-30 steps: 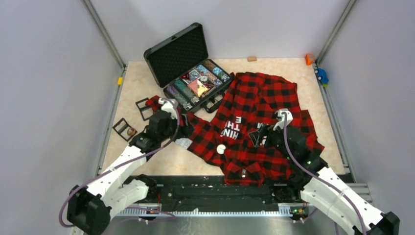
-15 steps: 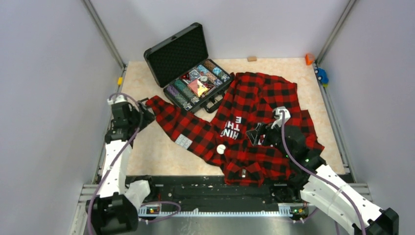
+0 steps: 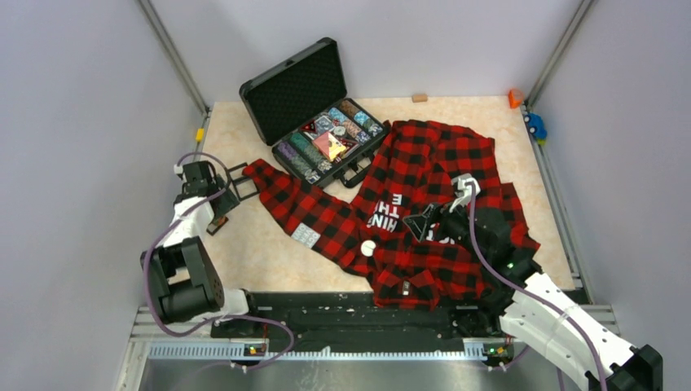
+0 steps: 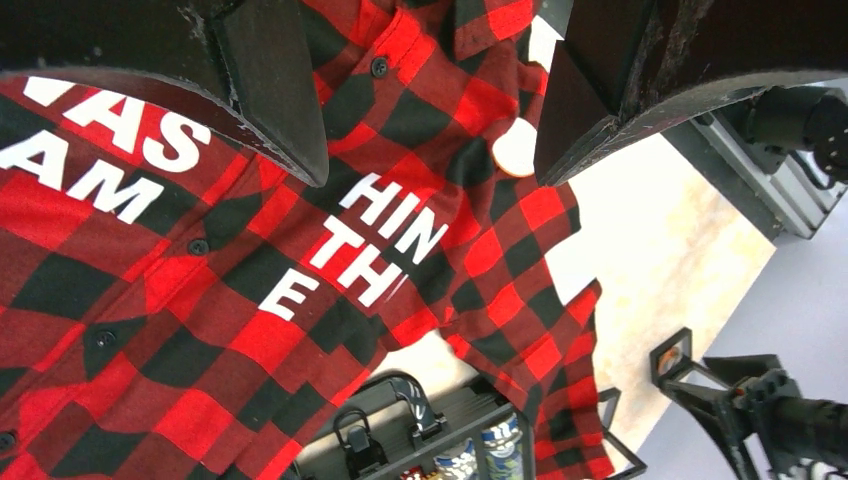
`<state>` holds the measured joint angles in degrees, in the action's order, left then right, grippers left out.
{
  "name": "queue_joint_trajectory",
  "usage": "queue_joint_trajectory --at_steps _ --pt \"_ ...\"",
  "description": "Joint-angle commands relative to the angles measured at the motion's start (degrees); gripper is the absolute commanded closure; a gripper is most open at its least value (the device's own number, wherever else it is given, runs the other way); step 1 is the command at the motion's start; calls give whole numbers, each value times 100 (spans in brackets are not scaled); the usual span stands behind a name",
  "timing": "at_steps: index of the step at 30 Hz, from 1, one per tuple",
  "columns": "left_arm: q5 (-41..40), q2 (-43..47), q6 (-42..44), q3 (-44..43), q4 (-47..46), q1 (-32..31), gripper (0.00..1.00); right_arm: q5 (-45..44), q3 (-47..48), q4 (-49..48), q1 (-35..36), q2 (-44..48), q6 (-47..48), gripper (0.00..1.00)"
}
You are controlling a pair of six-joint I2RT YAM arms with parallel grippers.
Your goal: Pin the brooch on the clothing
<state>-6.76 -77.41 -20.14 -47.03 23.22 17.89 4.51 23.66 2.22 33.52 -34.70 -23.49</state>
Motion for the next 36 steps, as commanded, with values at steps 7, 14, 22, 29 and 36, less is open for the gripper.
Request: queue_joint_trajectory --at_steps 7,14,22,29,36 --pt "-715 -757 588 -471 -590 163 31 429 -44 -562 -143 -27 68 23" --pt "-523 -1045 709 -523 -516 171 32 477 -74 -598 -196 -73 61 23" --pt "-490 -1365 775 -681 -466 210 39 525 -115 -635 -222 -81 47 23" --pt "-436 -1582 818 -782 -414 237 40 555 -126 -644 -239 -88 47 23" --pt "-380 -1740 828 -866 -325 237 47 586 -151 -644 -275 -88 32 23"
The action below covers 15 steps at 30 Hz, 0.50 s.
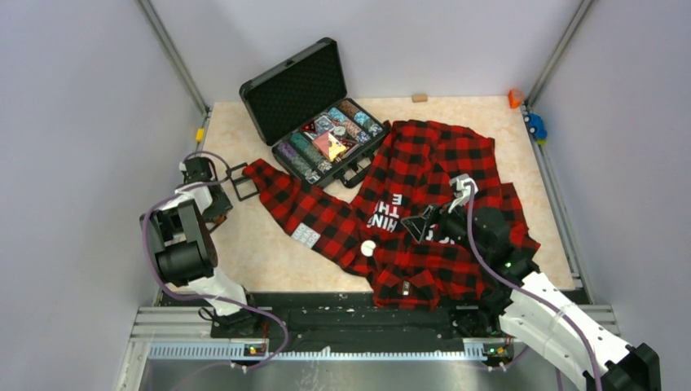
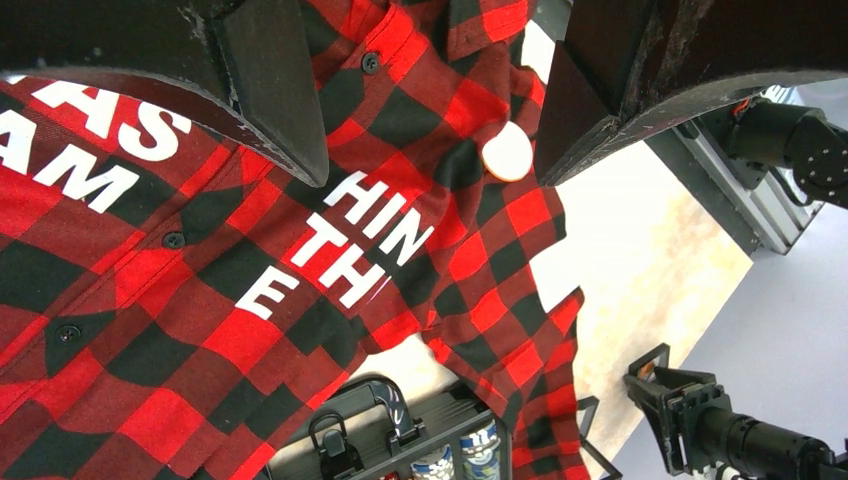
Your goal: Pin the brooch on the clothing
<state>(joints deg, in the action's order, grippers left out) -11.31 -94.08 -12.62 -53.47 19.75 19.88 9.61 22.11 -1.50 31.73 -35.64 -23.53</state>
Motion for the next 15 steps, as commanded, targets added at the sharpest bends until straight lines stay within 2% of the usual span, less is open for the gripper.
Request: queue_joint_trajectory --at_steps 1,9,15 --pt "83 -88 69 -241 55 41 49 83 6 -277 -96 8 42 23" --pt "105 28 23 -232 145 42 61 96 3 -293 -114 4 24 23" --pt "129 303 14 -138 117 42 64 104 -1 -299 -114 -5 13 23"
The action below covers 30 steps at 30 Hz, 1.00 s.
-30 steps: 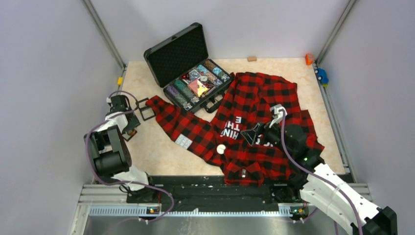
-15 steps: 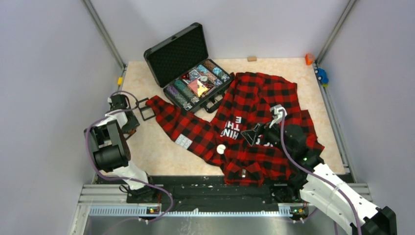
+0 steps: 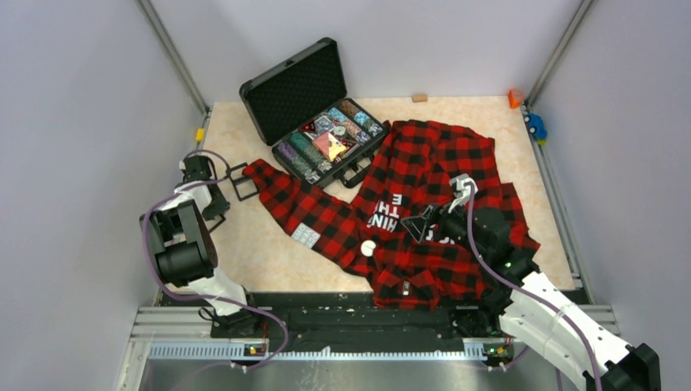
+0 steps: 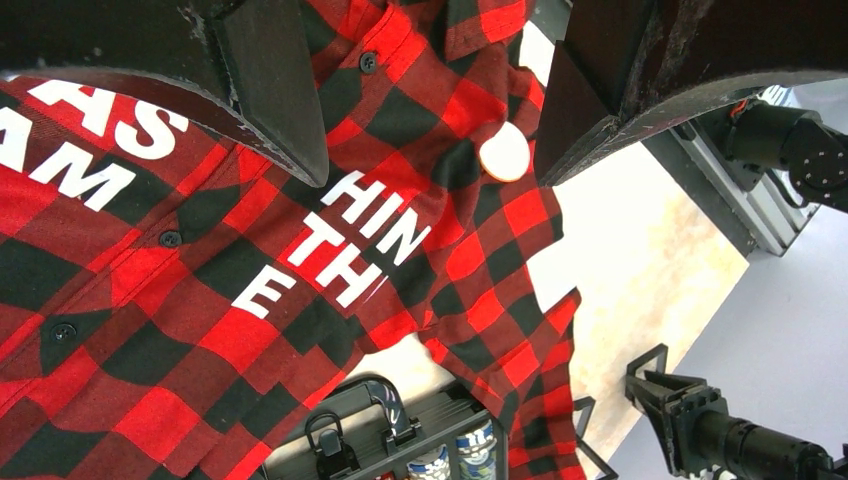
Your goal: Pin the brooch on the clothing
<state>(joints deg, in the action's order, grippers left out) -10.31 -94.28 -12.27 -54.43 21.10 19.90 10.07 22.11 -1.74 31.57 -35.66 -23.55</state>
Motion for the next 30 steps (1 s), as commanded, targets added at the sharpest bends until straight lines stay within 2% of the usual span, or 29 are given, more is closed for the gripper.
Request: queue_joint_trajectory --at_steps 1,17,30 --pt "24 331 -13 -44 -16 34 64 62 -9 -280 -99 -5 15 23" --pt "-223 161 112 -209 -50 40 68 176 -37 -327 -96 -30 -14 23" --pt "-321 235 196 -229 -1 10 79 212 -36 -382 -97 -73 -21 23"
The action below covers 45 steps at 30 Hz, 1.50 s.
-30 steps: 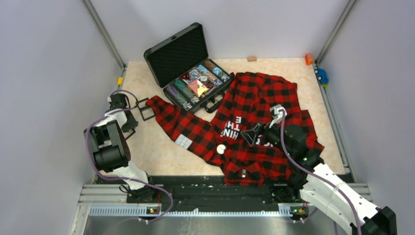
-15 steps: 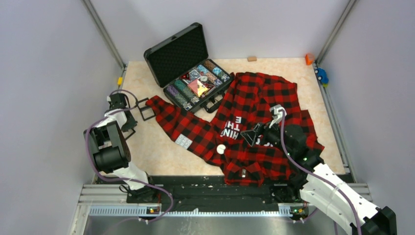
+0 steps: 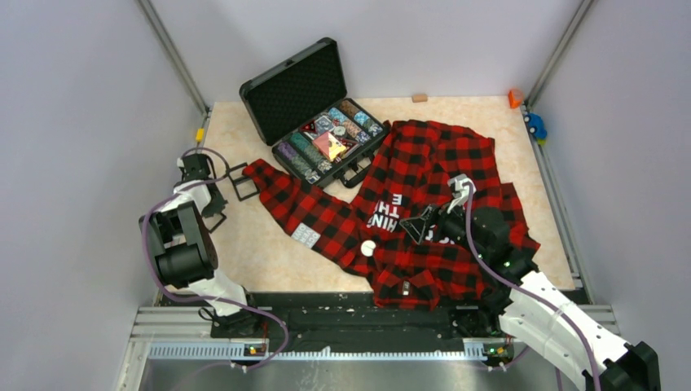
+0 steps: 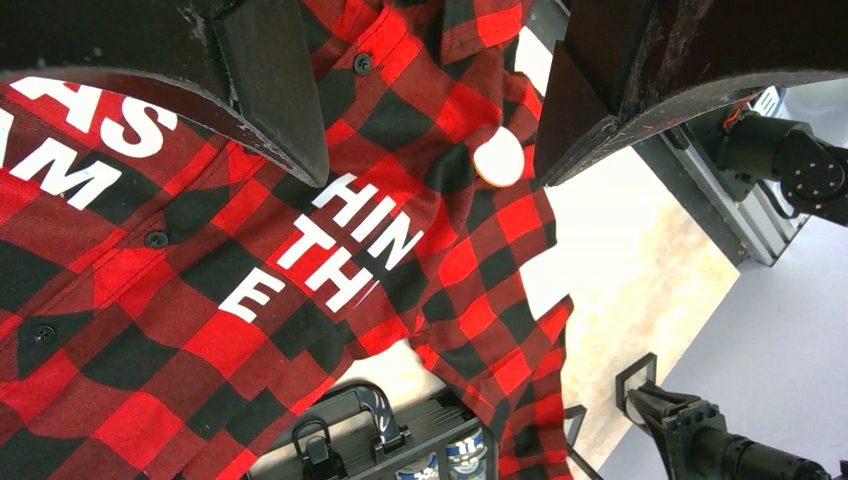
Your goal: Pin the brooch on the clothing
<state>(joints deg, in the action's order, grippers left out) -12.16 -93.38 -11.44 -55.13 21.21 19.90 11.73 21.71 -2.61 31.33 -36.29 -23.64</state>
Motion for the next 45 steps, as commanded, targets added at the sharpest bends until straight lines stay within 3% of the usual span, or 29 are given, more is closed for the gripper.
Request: queue_joint_trajectory --at_steps 1,9,13,23,27,32,35,39,45 --pt "-151 130 119 -176 -11 6 80 43 5 -293 -75 -15 -12 23" --pt "-514 228 236 -144 39 -252 90 60 -6 -295 -79 -1 -20 23" --pt "-689 375 224 -87 92 -425 100 59 -12 -288 -79 16 -24 23" --pt "-238 1430 -116 54 593 -895 100 -31 1 -210 -83 80 1 23" --pt "999 2447 34 362 678 -1251 100 51 80 -144 -78 81 -73 23" --pt "3156 3292 201 727 701 -1598 100 594 146 -189 -72 -21 -326 23" --pt "4349 3307 271 693 700 -2079 100 954 153 -279 -78 -141 -543 23" --pt "5670 2973 411 460 616 -3302 100 1481 166 -576 -73 -314 -912 23" --pt "7196 2397 439 33 263 -4571 100 2394 313 -1024 -65 -761 -1349 23"
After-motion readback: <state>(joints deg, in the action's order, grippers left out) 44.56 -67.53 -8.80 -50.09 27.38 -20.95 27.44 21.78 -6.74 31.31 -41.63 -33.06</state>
